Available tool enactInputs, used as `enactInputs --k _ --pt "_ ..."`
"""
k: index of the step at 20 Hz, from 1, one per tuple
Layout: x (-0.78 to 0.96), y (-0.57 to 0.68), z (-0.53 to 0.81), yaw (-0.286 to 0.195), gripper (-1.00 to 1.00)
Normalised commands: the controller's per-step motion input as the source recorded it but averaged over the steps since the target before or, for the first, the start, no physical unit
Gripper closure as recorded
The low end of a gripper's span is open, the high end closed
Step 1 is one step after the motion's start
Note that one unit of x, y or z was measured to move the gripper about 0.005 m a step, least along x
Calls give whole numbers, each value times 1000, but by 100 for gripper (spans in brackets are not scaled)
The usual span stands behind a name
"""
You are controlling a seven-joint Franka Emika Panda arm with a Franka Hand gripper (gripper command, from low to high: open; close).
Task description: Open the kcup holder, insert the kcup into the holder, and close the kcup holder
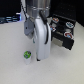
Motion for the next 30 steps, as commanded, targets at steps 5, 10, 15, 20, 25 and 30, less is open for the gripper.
enactInputs --k 5,10,15,20,25,30 --pt "-189 -425 -280 -306 -100" --pt "-147 -419 -343 -304 -100" --pt "-73 -335 -322 -291 -100" --pt "6 -129 -235 -237 -100" --pt "-64 -51 -60 -168 -100" --pt "-145 -41 -10 -139 -100"
